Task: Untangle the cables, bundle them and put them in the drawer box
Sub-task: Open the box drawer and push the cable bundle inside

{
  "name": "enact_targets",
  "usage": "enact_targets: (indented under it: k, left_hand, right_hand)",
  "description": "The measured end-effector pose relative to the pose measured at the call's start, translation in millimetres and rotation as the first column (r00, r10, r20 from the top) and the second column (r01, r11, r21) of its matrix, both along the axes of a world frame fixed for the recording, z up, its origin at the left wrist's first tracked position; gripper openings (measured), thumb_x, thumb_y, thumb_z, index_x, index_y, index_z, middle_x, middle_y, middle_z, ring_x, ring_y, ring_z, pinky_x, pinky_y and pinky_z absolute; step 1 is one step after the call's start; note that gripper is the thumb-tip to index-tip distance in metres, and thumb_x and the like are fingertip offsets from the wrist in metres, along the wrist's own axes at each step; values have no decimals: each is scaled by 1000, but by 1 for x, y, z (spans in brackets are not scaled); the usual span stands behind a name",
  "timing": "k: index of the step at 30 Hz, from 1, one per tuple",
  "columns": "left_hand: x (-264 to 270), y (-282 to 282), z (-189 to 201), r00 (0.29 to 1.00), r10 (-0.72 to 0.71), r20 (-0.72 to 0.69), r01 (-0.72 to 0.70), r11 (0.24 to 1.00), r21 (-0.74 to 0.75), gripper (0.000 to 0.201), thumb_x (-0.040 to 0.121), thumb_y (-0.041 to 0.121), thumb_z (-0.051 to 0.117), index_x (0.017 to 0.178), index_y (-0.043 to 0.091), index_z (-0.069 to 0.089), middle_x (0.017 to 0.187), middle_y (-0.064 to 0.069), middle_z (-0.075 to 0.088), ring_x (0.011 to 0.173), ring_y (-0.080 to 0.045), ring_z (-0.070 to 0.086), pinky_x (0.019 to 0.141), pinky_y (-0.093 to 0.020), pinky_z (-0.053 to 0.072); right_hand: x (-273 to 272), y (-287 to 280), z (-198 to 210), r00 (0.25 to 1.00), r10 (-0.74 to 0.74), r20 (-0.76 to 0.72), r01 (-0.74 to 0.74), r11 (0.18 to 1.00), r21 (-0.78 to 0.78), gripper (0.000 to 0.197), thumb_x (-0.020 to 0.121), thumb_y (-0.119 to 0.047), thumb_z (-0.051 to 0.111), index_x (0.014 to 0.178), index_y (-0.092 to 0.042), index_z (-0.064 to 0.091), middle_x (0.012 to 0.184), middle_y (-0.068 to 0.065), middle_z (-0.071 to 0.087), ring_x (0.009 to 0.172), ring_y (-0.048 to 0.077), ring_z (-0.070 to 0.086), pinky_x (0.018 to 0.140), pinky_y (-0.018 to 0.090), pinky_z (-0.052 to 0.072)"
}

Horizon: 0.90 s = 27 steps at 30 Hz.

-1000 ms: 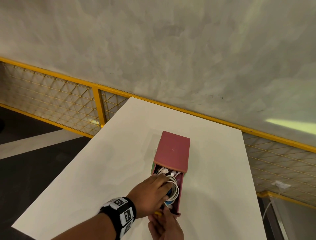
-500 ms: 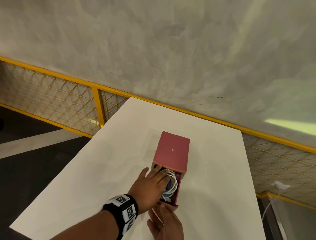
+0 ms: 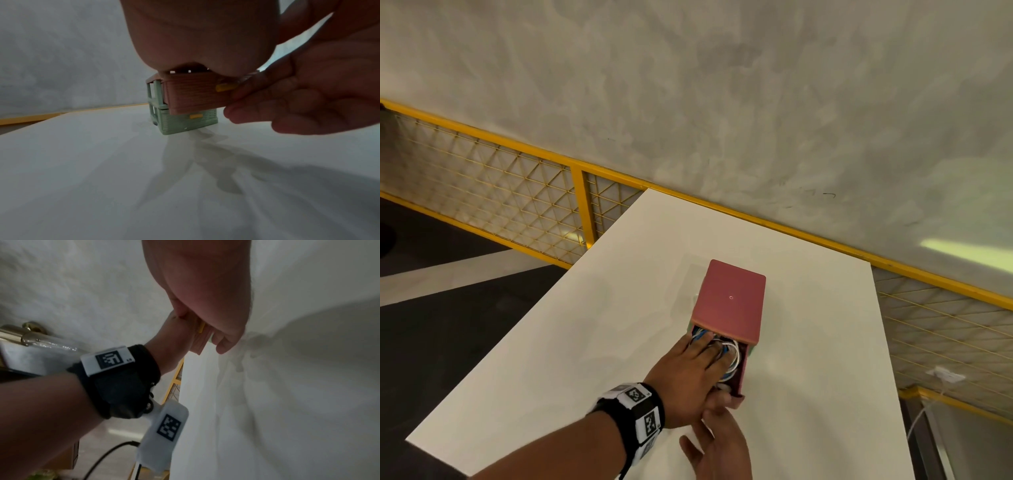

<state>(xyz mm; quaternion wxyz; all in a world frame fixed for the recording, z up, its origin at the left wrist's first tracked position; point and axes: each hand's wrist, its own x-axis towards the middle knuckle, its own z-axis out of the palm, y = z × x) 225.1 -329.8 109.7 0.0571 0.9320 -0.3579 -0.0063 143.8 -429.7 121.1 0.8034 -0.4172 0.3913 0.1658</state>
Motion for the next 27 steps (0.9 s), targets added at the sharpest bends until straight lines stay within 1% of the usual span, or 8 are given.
enact_targets:
  k: [5, 8, 11, 15, 17, 19, 22, 27]
  left_hand:
    - [-5, -7, 2, 999, 30, -43, -26, 996, 83, 71, 78, 45, 37, 144, 21, 40, 142, -12, 52, 133, -38, 48, 109, -56, 35]
    - [-11, -10, -1, 999, 38, 35, -39, 999, 34, 58, 80, 43, 42, 133, 26, 55, 133, -8, 61, 119, -34, 60, 100, -60, 45]
    - [-12, -4, -13, 990, -19, 137, 22, 1000, -20, 52, 81, 35, 48, 132, 27, 56, 132, -8, 61, 113, -33, 61, 100, -58, 45]
    - [-1, -1, -10, 981, -12, 194, 9, 1000, 17, 58, 75, 24, 53, 133, 31, 52, 143, -10, 51, 127, -37, 51, 100, -64, 42]
    - [10, -7, -3, 987, 44, 155, -49, 998, 27, 67, 72, 19, 63, 137, 30, 48, 149, -13, 46, 135, -41, 43, 101, -68, 38]
    - [19, -11, 2, 994, 74, 82, -75, 997, 13, 74, 79, 29, 64, 146, 25, 34, 154, -16, 38, 141, -42, 35, 103, -68, 36]
    - [29, -8, 1, 999, 42, -29, -43, 999, -7, 86, 78, 50, 50, 151, 17, 20, 157, -14, 32, 144, -39, 29, 111, -63, 30]
    - [43, -8, 1, 998, 48, 43, -44, 994, -96, 65, 67, 36, 68, 127, 19, 53, 127, -4, 58, 114, -26, 57, 84, -39, 52]
  right_hand:
    - [3, -8, 3, 1000, -3, -13, 3, 999, 35, 20, 95, -23, 54, 112, -24, 66, 121, -1, 65, 122, 23, 52, 91, 47, 41]
    - [2, -14, 3, 1000, 18, 10, -19, 998, 56, 21, 95, -22, 53, 112, -25, 66, 123, -1, 64, 123, 23, 51, 91, 47, 40]
    - [3, -20, 1, 998, 47, 47, -51, 996, 71, 29, 94, -21, 52, 121, -26, 63, 128, -3, 61, 126, 23, 49, 94, 49, 39]
    - [6, -29, -3, 994, 89, 64, -91, 995, 28, 37, 96, -21, 52, 132, -28, 55, 135, -7, 56, 128, 24, 47, 96, 51, 40]
    - [4, -32, -4, 995, 99, 30, -98, 995, -21, 33, 95, -21, 55, 127, -28, 56, 131, -4, 59, 125, 25, 50, 94, 50, 41]
    - [-1, -36, -3, 995, 98, -4, -98, 994, -52, 26, 95, -23, 56, 120, -29, 59, 124, -4, 62, 123, 26, 51, 90, 47, 41]
    - [-12, -49, -5, 995, 92, -35, -94, 992, -84, 17, 97, -27, 52, 111, -30, 61, 119, -1, 64, 120, 29, 52, 86, 46, 44]
    - [-23, -84, -28, 994, 108, 31, -106, 993, -56, 33, 105, -19, 31, 133, -19, 47, 130, 5, 57, 111, 28, 57, 72, 40, 57]
